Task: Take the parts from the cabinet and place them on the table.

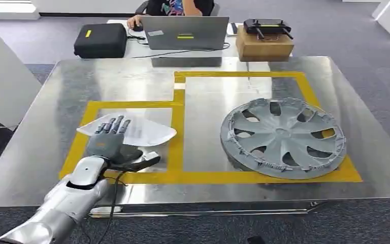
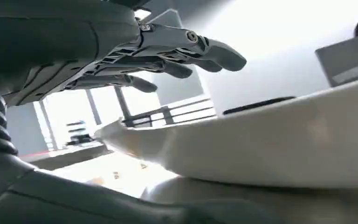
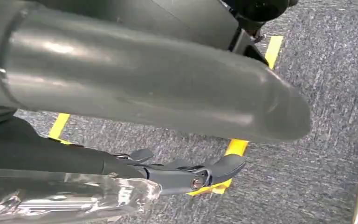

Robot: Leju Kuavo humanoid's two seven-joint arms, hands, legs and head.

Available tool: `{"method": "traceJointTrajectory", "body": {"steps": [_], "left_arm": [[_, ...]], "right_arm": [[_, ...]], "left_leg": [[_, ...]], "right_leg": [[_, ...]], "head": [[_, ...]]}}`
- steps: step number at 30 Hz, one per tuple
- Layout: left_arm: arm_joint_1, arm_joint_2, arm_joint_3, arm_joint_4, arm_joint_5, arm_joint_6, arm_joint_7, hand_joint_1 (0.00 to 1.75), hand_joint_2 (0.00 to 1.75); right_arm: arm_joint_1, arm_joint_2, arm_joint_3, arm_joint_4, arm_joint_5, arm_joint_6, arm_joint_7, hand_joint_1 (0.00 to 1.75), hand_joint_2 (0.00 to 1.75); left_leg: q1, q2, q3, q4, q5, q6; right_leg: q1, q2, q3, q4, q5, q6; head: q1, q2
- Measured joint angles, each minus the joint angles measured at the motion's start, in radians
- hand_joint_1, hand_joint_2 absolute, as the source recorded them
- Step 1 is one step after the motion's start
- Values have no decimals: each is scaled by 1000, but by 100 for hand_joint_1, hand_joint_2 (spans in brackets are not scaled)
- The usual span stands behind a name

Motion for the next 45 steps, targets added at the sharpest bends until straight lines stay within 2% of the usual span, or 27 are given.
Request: {"method": "traceJointTrajectory", "body": {"steps": [2,3,4,5,7,8,10,13,15,17,18,20,22,23,25,28,32,33,34,35,36,38,39,40,41,44,45], "left_arm": [[21,-16,10,-27,3,7,-54,0,0],[36,-26,15,-41,4,4,-70,0,0],[59,-34,17,-72,7,-4,-86,0,0],[88,-44,18,-123,13,-17,-102,0,0],[136,-65,17,-219,45,-50,-144,0,0],[156,-73,16,-268,72,-64,-164,0,0],[202,-80,5,-364,131,-91,-196,0,0],[272,-80,-18,-488,205,-106,-236,0,0],[322,-75,-31,-574,263,-103,-271,0,0],[377,-66,-38,-644,302,-97,-292,0,0],[399,-63,-40,-667,307,-95,-296,0,0],[429,-56,-42,-707,315,-95,-300,0,0],[441,-53,-47,-742,317,-95,-303,0,0],[442,-52,-51,-755,321,-94,-307,0,0],[454,-50,-55,-785,342,-79,-321,0,0],[497,-40,-54,-824,384,-55,-348,0,0],[499,-39,-54,-825,386,-53,-351,0,0],[503,-39,-54,-831,393,-47,-356,0,0],[556,-29,-47,-871,444,-9,-388,0,0],[575,-26,-37,-880,474,2,-404,0,0],[587,-24,-26,-884,494,9,-416,0,0],[607,-22,-1,-890,547,28,-441,0,0],[615,-22,14,-892,575,35,-457,0,0],[623,-23,30,-894,603,40,-474,0,0],[629,-24,50,-895,635,45,-493,0,0],[641,-27,85,-895,666,47,-512,0,0],[646,-28,99,-895,677,50,-525,0,0]], "right_arm": [[3,0,0,0,-8,-3,-1,0,0],[5,0,-1,0,-14,-4,-1,0,0],[7,0,-3,0,-20,-6,-2,0,0],[9,0,-5,0,-27,-9,-3,0,0],[12,0,-13,0,-43,-14,-8,0,0],[12,0,-17,0,-50,-16,-10,0,0],[10,0,-26,0,-61,-21,-11,0,0],[22,0,-44,0,-81,-27,-15,0,0],[22,0,-57,0,-94,-32,-19,0,0],[21,2,-67,0,-102,-34,-24,0,0],[22,2,-70,0,-102,-34,-25,0,0],[24,2,-78,0,-103,-34,-26,0,0],[24,2,-84,0,-105,-34,-26,0,0],[21,3,-85,0,-105,-35,-27,0,0],[22,6,-87,-1,-110,-35,-29,0,0],[28,6,-96,-1,-116,-35,-31,0,0],[28,6,-97,-1,-118,-36,-31,0,0],[28,6,-100,-1,-119,-36,-32,0,0],[30,6,-111,-2,-126,-43,-32,0,0],[32,6,-113,-2,-127,-43,-30,0,0],[32,6,-115,-2,-127,-44,-28,0,0],[33,6,-119,-3,-127,-47,-21,0,0],[32,6,-121,-3,-127,-48,-17,0,0],[30,6,-123,-4,-126,-49,-15,0,0],[29,6,-126,-4,-125,-49,-13,0,0],[35,5,-128,-4,-124,-50,-9,0,0],[36,6,-129,-4,-123,-50,-8,0,0]], "left_leg": [[0,0,-1,0,-1,2],[0,1,0,1,-1,2],[1,1,1,1,-1,1],[3,2,1,4,-3,-2],[8,1,2,11,-10,-12],[7,0,1,15,-14,-20],[-2,3,-6,25,-13,-33],[3,8,-4,28,-21,-45],[5,-28,-30,104,-101,-47],[2,-38,-90,265,-190,-46],[1,-39,-110,323,-213,-43],[-2,-39,-83,298,-185,-33],[-8,-40,23,127,-112,-14],[-14,-45,79,41,-97,-1],[-18,-41,79,14,-94,-9],[-23,-40,70,6,-66,3],[-20,-38,68,4,-61,5],[-16,-32,63,3,-54,7],[-16,-26,11,4,-16,19],[-16,-24,-10,5,-1,17],[-16,-23,-22,5,9,15],[-16,-21,-46,6,28,9],[-16,-22,-54,6,37,4],[-20,-22,-57,9,43,-1],[-23,-20,-59,11,51,-8],[-17,-18,-60,4,77,-29],[-12,-26,-65,9,63,-33]], "right_leg": [[-5,1,-75,154,-64,10],[-6,1,-106,209,-77,16],[-9,0,-106,204,-62,20],[-12,0,-85,156,-27,23],[-19,-9,2,-11,59,28],[-18,-20,28,-62,53,29],[-13,-12,36,-71,52,0],[-12,-2,33,-72,55,-23],[-11,2,26,-72,63,-40],[-5,8,16,-72,69,-50],[-2,11,9,-71,73,-54],[4,15,-3,-71,84,-54],[10,19,-14,-71,97,-51],[8,19,-16,-70,104,-50],[13,19,-23,-70,116,-36],[8,19,-24,-84,144,-17],[8,19,-25,-83,143,-17],[4,18,-31,-75,129,-16],[0,11,-102,156,-78,0],[0,10,-103,224,-94,5],[0,10,-79,219,-74,6],[0,7,35,94,-7,2],[0,3,107,-1,-1,-1],[2,0,177,-90,-31,-6],[4,3,204,-138,-41,-13],[11,3,177,-134,-27,-34],[5,-2,171,-138,-11,-47]], "head": [[-1,0],[1,0],[0,0],[0,0],[0,0],[3,0],[3,0],[0,0],[-4,0],[-8,0],[-9,0],[-9,0],[-9,0],[-9,0],[-7,0],[-9,0],[-9,0],[-10,0],[-2,0],[-1,0],[-2,0],[-1,0],[-1,0],[-1,0],[-1,0],[-2,0],[1,0]]}}
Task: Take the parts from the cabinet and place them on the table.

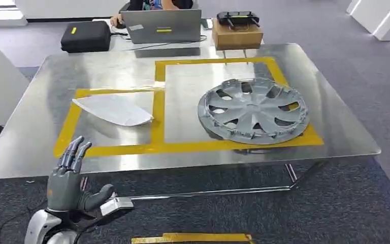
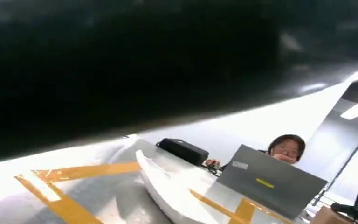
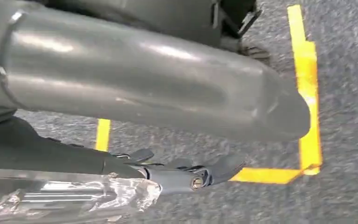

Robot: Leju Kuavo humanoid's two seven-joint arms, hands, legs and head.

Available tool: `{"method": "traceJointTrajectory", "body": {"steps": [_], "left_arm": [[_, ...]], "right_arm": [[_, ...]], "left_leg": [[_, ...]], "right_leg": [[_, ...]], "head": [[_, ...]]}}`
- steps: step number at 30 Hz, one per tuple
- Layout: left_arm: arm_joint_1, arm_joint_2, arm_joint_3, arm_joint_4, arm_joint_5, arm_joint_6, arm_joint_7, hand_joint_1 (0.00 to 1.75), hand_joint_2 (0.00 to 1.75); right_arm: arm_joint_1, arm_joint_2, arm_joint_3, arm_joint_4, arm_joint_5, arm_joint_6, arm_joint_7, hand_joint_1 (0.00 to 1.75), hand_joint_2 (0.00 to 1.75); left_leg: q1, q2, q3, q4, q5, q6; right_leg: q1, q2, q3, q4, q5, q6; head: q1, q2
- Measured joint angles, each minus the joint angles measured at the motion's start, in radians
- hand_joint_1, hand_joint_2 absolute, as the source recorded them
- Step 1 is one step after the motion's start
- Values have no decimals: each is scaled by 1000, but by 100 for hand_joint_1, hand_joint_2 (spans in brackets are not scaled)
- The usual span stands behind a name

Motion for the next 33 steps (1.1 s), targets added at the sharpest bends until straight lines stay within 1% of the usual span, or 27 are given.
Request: {"method": "traceJointTrajectory", "body": {"steps": [1,3,4,5,7,8,9,10,11,14,15,16,17,18,19,20,21,22,23,24,26,27,29,30,31,32,33], "left_arm": [[7,-2,11,0,14,0,-9,0,0],[14,-7,41,1,46,-1,-28,0,0],[16,-10,58,3,60,-2,-41,0,0],[19,-13,74,5,69,-4,-52,0,0],[21,-17,94,9,74,-7,-61,0,0],[21,-19,99,10,75,-7,-63,0,0],[21,-20,103,10,76,-7,-65,0,0],[20,-24,110,10,79,-11,-66,0,0],[20,-30,122,12,86,-20,-72,0,0],[21,-51,178,42,105,-43,-110,0,0],[19,-62,201,58,115,-47,-125,0,0],[14,-71,224,76,130,-55,-143,0,0],[13,-81,242,89,144,-65,-157,0,0],[13,-89,263,104,158,-79,-172,0,0],[11,-99,282,119,168,-90,-182,0,0],[8,-109,300,135,174,-99,-188,0,0],[7,-119,312,150,177,-103,-192,0,0],[7,-126,323,162,177,-104,-197,0,0],[6,-135,335,176,182,-106,-203,0,0],[2,-143,348,190,185,-112,-212,0,0],[-2,-155,367,207,200,-126,-228,0,0],[-6,-159,377,216,206,-129,-235,0,0],[-11,-168,398,238,215,-135,-242,0,0],[-10,-171,405,245,217,-137,-246,0,0],[-10,-172,415,254,225,-142,-251,0,0],[-11,-174,425,263,232,-146,-255,0,0],[-14,-175,436,276,241,-155,-261,0,0]], "right_arm": [[-1,0,-1,0,1,0,3,0,0],[-1,0,-3,-1,4,-1,7,0,0],[1,0,-4,-1,4,-1,8,0,0],[1,0,-5,-1,5,-1,9,0,0],[1,0,-6,-1,6,-1,10,0,0],[1,0,-6,-1,6,-1,10,0,0],[0,0,-6,-1,7,-1,10,0,0],[-1,0,-7,-1,7,-1,10,0,0],[-2,0,-7,-1,10,-1,11,0,0],[0,0,-7,-1,16,-1,12,0,0],[2,0,-8,-1,18,0,12,0,0],[2,0,-8,-1,19,0,11,0,0],[1,0,-9,-1,19,2,10,0,0],[1,0,-11,-1,19,4,8,0,0],[-1,0,-12,-1,18,5,6,0,0],[-1,0,-13,-1,17,6,2,0,0],[-1,0,-14,-1,14,7,-1,0,0],[-1,0,-14,-1,14,8,-3,0,0],[-1,0,-15,-1,13,8,-5,0,0],[-3,0,-16,-1,13,8,-6,0,0],[-11,0,-17,-2,13,8,-9,0,0],[-14,0,-18,-2,13,8,-10,0,0],[-13,1,-22,-2,13,9,-11,0,0],[-10,1,-23,-2,13,9,-11,0,0],[-11,2,-24,-2,13,11,-11,0,0],[-11,2,-25,-2,13,10,-10,0,0],[-11,2,-26,-2,13,11,-9,0,0]], "left_leg": [[0,-7,-16,27,-51,-6],[2,-10,-51,156,-177,-14],[2,-11,-65,235,-222,-16],[3,-11,-68,287,-230,-17],[3,-12,-24,275,-166,-15],[3,-12,28,214,-129,-12],[2,-13,92,129,-112,-6],[2,-18,164,26,-132,1],[-2,-19,199,-40,-157,6],[-11,-18,182,-37,-144,26],[-3,-13,173,-46,-127,35],[-3,-7,162,-45,-117,43],[-3,-6,148,-45,-106,52],[-4,-6,132,-45,-93,53],[-5,-5,116,-44,-79,53],[-6,-4,98,-43,-67,53],[-7,-3,82,-43,-54,51],[-8,-2,67,-42,-42,50],[-8,-2,51,-41,-31,47],[-9,-2,38,-40,-19,44],[-17,-3,25,-34,-3,35],[-16,-1,22,-32,10,30],[-11,1,18,-37,31,19],[-11,-1,14,-36,38,12],[-8,-7,2,-23,4,6],[-7,-9,-12,18,-63,0],[-4,-10,-27,88,-134,-5]], "right_leg": [[1,0,-14,0,10,-12],[3,0,-45,1,33,-19],[4,0,-59,2,47,-19],[6,1,-70,4,60,-19],[7,2,-105,12,82,-15],[7,2,-121,18,89,-11],[7,3,-134,24,95,-8],[8,5,-143,30,103,-3],[12,7,-152,34,110,4],[6,6,-155,28,139,22],[5,8,-160,30,141,27],[3,6,-172,50,98,32],[2,7,-193,102,31,37],[0,7,-212,181,-33,42],[0,7,-230,263,-80,47],[-1,6,-239,322,-96,49],[-1,6,-231,347,-82,50],[-1,6,-204,333,-48,50],[-1,6,-152,277,-4,47],[-1,6,-84,188,20,42],[4,4,75,-14,-13,33],[3,5,82,-47,-27,27],[10,7,55,-35,-17,19],[4,4,42,-41,-3,6],[2,-2,33,-39,8,-6],[3,-1,17,-39,20,-15],[4,-1,1,-39,34,-16]], "head": [[-4,0],[-11,0],[-13,0],[-13,0],[-13,0],[-13,0],[-13,0],[-13,0],[-12,0],[-13,0],[-15,0],[-15,0],[-9,0],[-8,0],[-9,0],[-8,0],[-9,0],[-8,0],[-9,0],[-8,0],[-6,0],[-10,0],[-11,0],[-9,0],[-10,0],[-14,0],[-23,0]]}}
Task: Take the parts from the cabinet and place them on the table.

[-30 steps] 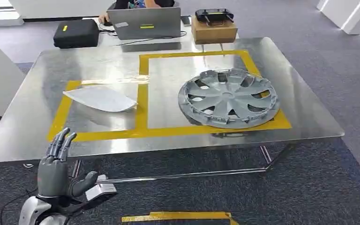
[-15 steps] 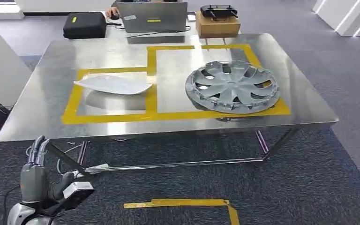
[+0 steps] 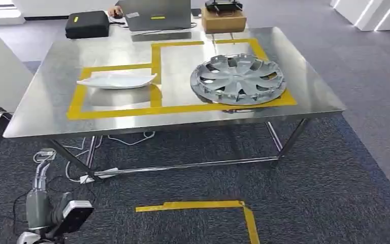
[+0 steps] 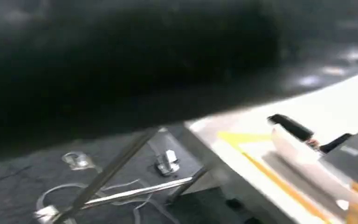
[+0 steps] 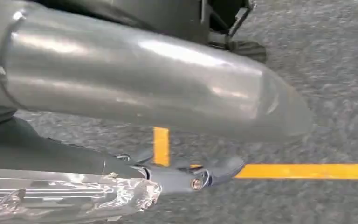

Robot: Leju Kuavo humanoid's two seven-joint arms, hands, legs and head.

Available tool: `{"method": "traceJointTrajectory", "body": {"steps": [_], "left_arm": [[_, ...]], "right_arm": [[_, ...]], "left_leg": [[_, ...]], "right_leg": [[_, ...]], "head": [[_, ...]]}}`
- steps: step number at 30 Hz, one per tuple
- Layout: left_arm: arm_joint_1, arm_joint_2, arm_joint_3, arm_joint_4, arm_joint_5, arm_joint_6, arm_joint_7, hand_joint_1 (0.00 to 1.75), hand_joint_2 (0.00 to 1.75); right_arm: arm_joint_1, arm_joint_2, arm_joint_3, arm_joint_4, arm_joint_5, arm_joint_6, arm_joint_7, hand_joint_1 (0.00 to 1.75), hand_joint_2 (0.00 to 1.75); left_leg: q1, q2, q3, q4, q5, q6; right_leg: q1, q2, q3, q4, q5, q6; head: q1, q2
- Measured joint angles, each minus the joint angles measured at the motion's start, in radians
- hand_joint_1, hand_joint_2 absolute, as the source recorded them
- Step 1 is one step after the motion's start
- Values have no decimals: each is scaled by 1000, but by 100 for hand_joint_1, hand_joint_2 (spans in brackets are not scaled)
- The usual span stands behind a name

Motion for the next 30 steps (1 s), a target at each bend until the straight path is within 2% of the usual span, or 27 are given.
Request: {"method": "traceJointTrajectory", "body": {"steps": [1,2,3,4,5,6,7,8,9,10,12,13,14,15,16,17,18,19,21,22,23,24,26,27,28,29,30], "left_arm": [[-4,0,14,15,8,-11,-3,0,0],[-10,0,33,37,18,-21,-6,0,0],[-16,0,52,61,30,-29,-10,0,0],[-24,0,70,84,38,-34,-14,0,0],[-31,0,89,109,42,-37,-16,0,0],[-40,0,108,132,47,-38,-17,0,0],[-50,1,125,153,48,-38,-18,0,0],[-62,2,140,174,51,-37,-18,0,0],[-75,4,155,203,59,-35,-18,0,0],[-81,7,173,236,60,-31,-18,0,0],[-89,13,204,286,69,-17,-18,0,0],[-103,19,216,325,82,-3,-18,0,0],[-114,27,225,362,91,5,-18,0,0],[-124,42,238,408,99,7,-18,0,0],[-131,53,245,453,96,23,-18,0,0],[-146,71,259,521,84,45,-18,0,0],[-158,89,275,584,78,58,-18,0,0],[-162,100,289,632,77,64,-18,0,0],[-168,118,304,695,76,69,-18,0,0],[-177,126,311,731,76,71,-18,0,0],[-187,133,318,771,71,74,-18,0,0],[-196,145,327,804,61,89,-18,0,0],[-207,167,347,894,35,115,-16,0,0],[-208,175,355,928,29,122,-15,0,0],[-209,188,364,953,25,129,-13,0,0],[-207,190,367,984,10,134,-3,0,0],[-207,195,367,1011,-8,137,11,0,0]], "right_arm": [[1,0,0,0,1,0,2,0,0],[1,0,-1,0,2,0,4,0,0],[1,0,-1,0,3,0,6,0,0],[1,0,-2,0,5,0,7,0,0],[2,0,-2,0,6,0,7,0,0],[2,1,-3,0,6,0,7,0,0],[0,2,-3,0,8,0,7,0,0],[0,3,-3,0,8,-1,6,0,0],[0,3,-3,0,8,-1,6,0,0],[-1,4,-3,0,9,-2,6,0,0],[2,4,-3,0,10,-2,7,0,0],[5,4,-3,0,12,-3,8,0,0],[5,4,-3,0,16,-3,11,0,0],[6,4,-4,0,22,-3,13,0,0],[5,4,-4,0,29,-3,17,0,0],[4,4,-4,0,35,-3,19,0,0],[4,4,-4,0,39,-3,21,0,0],[5,4,-4,0,42,-3,23,0,0],[6,4,-4,0,42,-3,25,0,0],[4,4,-4,0,43,-3,26,0,0],[-1,4,-4,-1,45,-3,28,0,0],[-4,4,-4,-2,47,-3,28,0,0],[-4,5,-3,-2,55,1,28,0,0],[-3,5,-3,-2,57,1,31,0,0],[0,6,-3,-1,60,2,31,0,0],[-1,6,-3,-2,62,2,35,0,0],[0,6,-4,-2,65,3,36,0,0]], "left_leg": [[2,-1,-15,76,-54,-4],[3,-1,-25,152,-84,-6],[4,-1,-23,189,-74,-7],[4,-1,-1,188,-37,-8],[5,-1,36,149,0,-8],[7,-1,96,71,27,-6],[8,-3,165,-22,29,-4],[6,-7,215,-102,-6,0],[4,-9,223,-128,-17,11],[1,-8,212,-124,-14,14],[-2,-6,201,-123,1,32],[3,1,188,-127,16,43],[3,1,172,-127,27,52],[2,0,154,-127,42,55],[1,0,138,-126,54,55],[-1,2,121,-125,69,55],[-3,4,103,-124,81,55],[-5,8,87,-123,93,54],[-10,10,54,-122,118,52],[-12,8,42,-122,131,51],[-15,6,39,-120,141,47],[-18,6,34,-116,150,42],[-13,10,31,-121,173,33],[-13,10,29,-122,183,26],[-10,7,21,-120,182,21],[-9,1,10,-96,124,13],[-5,-2,-5,-37,48,7]], "right_leg": [[2,0,-16,1,13,-1],[3,0,-27,5,27,-1],[3,0,-47,10,40,0],[3,0,-69,19,50,3],[2,0,-89,29,57,6],[2,1,-108,40,63,10],[2,2,-121,52,69,14],[7,2,-134,62,73,20],[7,2,-140,68,81,27],[6,1,-141,68,90,31],[4,3,-146,63,108,42],[0,4,-153,73,93,47],[0,4,-170,101,38,49],[1,6,-197,172,-42,52],[1,6,-215,249,-98,55],[1,5,-228,325,-132,56],[1,6,-231,374,-130,55],[1,5,-216,387,-102,53],[2,5,-126,301,-23,42],[4,6,-53,205,-14,34],[9,6,33,95,-43,26],[11,4,91,3,-67,24],[16,8,75,-1,-65,20],[18,8,68,0,-57,12],[8,4,57,-4,-42,1],[10,1,42,-1,-30,-10],[10,0,25,-1,-17,-16]], "head": [[3,0],[1,0],[3,0],[1,0],[2,0],[2,0],[1,0],[1,0],[3,0],[2,0],[2,0],[-3,0],[0,0],[6,0],[8,0],[8,0],[8,0],[9,0],[8,0],[8,0],[7,0],[8,0],[6,0],[5,0],[7,0],[4,0],[-2,0]]}}
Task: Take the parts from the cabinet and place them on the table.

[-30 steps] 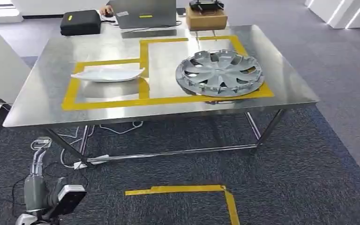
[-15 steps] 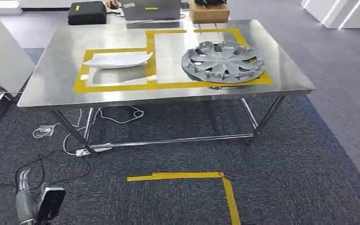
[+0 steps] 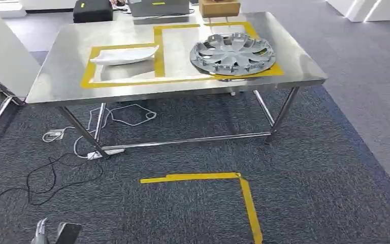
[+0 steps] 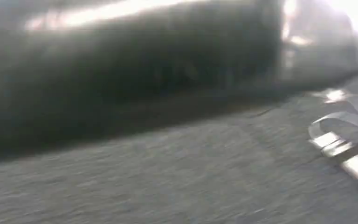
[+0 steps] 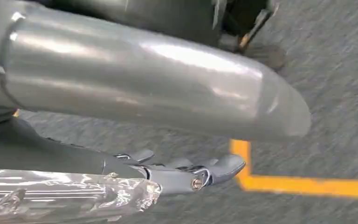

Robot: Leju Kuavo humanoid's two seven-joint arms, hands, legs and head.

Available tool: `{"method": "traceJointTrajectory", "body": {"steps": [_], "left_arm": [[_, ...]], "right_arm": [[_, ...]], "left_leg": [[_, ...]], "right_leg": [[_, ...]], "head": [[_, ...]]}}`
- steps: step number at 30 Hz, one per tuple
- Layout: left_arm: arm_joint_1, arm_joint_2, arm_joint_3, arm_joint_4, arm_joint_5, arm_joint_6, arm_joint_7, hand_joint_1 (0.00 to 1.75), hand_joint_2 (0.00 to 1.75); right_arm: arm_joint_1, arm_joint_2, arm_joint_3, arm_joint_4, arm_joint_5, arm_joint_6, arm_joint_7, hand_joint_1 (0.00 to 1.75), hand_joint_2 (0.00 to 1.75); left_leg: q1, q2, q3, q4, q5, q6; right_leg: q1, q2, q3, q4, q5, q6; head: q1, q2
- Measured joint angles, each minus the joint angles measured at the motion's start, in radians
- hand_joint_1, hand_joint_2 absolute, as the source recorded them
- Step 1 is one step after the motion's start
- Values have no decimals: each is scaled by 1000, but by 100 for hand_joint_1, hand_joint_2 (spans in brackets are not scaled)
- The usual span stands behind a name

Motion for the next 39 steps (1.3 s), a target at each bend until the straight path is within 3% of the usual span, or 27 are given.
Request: {"method": "traceJointTrajectory", "body": {"steps": [2,3,4,5,7,8,9,10,13,15,17,18,20,22,23,24,26,28,29,30,32,33,34,35,37,38,39], "left_arm": [[-2,8,3,49,-32,0,41,0,0],[-4,9,5,72,-43,0,66,0,0],[-5,9,6,90,-51,-1,85,0,0],[-5,8,6,105,-57,-1,101,0,0],[-7,7,6,128,-63,-7,119,0,0],[-9,6,6,136,-63,-10,122,0,0],[-12,6,6,143,-64,-11,125,0,0],[-14,4,6,150,-64,-12,127,0,0],[-14,1,6,168,-66,-15,127,0,0],[-19,-1,6,172,-66,-15,128,0,0],[-21,0,8,174,-55,-35,128,0,0],[-21,-1,14,174,-40,-60,123,0,0],[-20,-3,22,175,-25,-99,104,0,0],[-21,-6,33,177,-5,-151,83,0,0],[-22,-8,41,177,0,-174,77,0,0],[-22,-11,45,177,4,-195,72,0,0],[-23,-15,62,178,28,-236,64,0,0],[-21,-21,85,178,49,-261,53,0,0],[-22,-23,97,178,58,-266,49,0,0],[-21,-28,108,178,65,-264,48,0,0],[-23,-35,124,178,65,-247,36,0,0],[-24,-37,134,178,66,-243,27,0,0],[-25,-40,144,178,67,-243,21,0,0],[-25,-42,152,178,67,-243,15,0,0],[-26,-45,167,178,65,-245,7,0,0],[-28,-45,169,178,64,-247,3,0,0],[-32,-47,172,178,59,-249,-2,0,0]], "right_arm": [[0,2,1,0,8,1,1,0,0],[0,2,1,0,10,1,2,0,0],[-1,3,1,0,11,1,2,0,0],[-1,3,1,0,13,1,2,0,0],[-1,6,1,0,14,1,2,0,0],[-2,7,1,0,14,1,2,0,0],[-3,8,1,0,14,1,2,0,0],[-3,8,2,0,14,1,1,0,0],[-1,8,2,0,14,1,2,0,0],[-1,8,2,0,14,0,2,0,0],[-2,8,2,0,14,0,0,0,0],[-1,8,2,0,11,0,-4,0,0],[-1,8,2,0,2,1,-17,0,0],[-2,8,2,0,-7,2,-37,0,0],[-4,8,2,0,-11,3,-44,0,0],[-7,7,2,-1,-14,4,-53,0,0],[-7,8,-1,-1,-25,9,-72,0,0],[-4,8,-2,-1,-34,13,-91,0,0],[-8,8,-3,-1,-40,15,-102,0,0],[-10,8,-6,-2,-47,15,-116,0,0],[-11,8,-10,-3,-58,19,-146,0,0],[-12,8,-13,-5,-66,21,-165,0,0],[-13,7,-17,-5,-74,24,-182,0,0],[-16,7,-22,-6,-84,32,-204,0,0],[-21,7,-27,-11,-95,44,-239,0,0],[-25,7,-27,-12,-96,46,-250,0,0],[-26,7,-27,-14,-98,49,-257,0,0]], "left_leg": [[5,0,-27,155,-110,-9],[6,0,-32,218,-121,-11],[8,0,-22,239,-100,-13],[10,0,8,224,-55,-14],[13,0,118,82,-5,-12],[14,-3,179,-6,-22,-10],[10,-6,214,-70,-45,-5],[9,-7,213,-81,-55,3],[12,-2,191,-85,-33,28],[11,2,169,-84,-15,45],[7,3,141,-82,10,46],[5,3,126,-82,20,46],[2,5,96,-80,42,45],[-2,4,71,-80,63,43],[-3,4,67,-79,71,40],[-9,4,60,-76,79,35],[-3,6,53,-81,101,25],[-4,4,49,-87,119,14],[-1,0,40,-78,88,8],[1,-1,28,-36,22,3],[7,-2,-6,111,-93,-5],[8,-2,-19,183,-122,-8],[9,-2,-19,225,-120,-10],[11,-2,3,221,-92,-11],[13,-2,95,104,-21,-10],[13,-2,153,22,-13,-7],[10,-4,193,-40,-51,-4]], "right_leg": [[1,0,-32,3,25,0],[1,-1,-40,8,37,1],[1,-1,-61,14,47,3],[0,0,-84,25,56,6],[-2,1,-118,47,66,14],[-1,1,-130,58,70,19],[3,1,-143,70,74,25],[3,0,-149,72,82,32],[0,1,-160,74,97,52],[-2,4,-193,137,6,61],[-6,4,-235,301,-103,69],[-6,4,-245,360,-122,70],[-6,4,-214,367,-77,66],[-5,5,-102,220,0,55],[-3,5,-30,116,3,47],[1,5,27,30,-27,43],[5,7,23,11,-27,42],[5,5,2,6,-9,28],[-2,0,1,1,4,18],[-3,1,-11,2,16,5],[-1,0,-38,9,37,4],[0,-1,-55,15,44,5],[0,-2,-73,25,51,6],[-1,-2,-92,35,56,8],[-2,0,-127,59,64,16],[-3,1,-139,71,66,19],[1,1,-149,78,71,25]], "head": [[-1,0],[0,0],[-2,0],[-1,0],[-1,0],[-2,0],[-2,0],[-2,0],[-3,0],[3,0],[4,0],[4,0],[4,0],[4,0],[4,0],[4,0],[3,0],[4,0],[5,0],[2,0],[-2,0],[-4,0],[-2,0],[-3,0],[-3,0],[-3,0],[-4,0]]}}
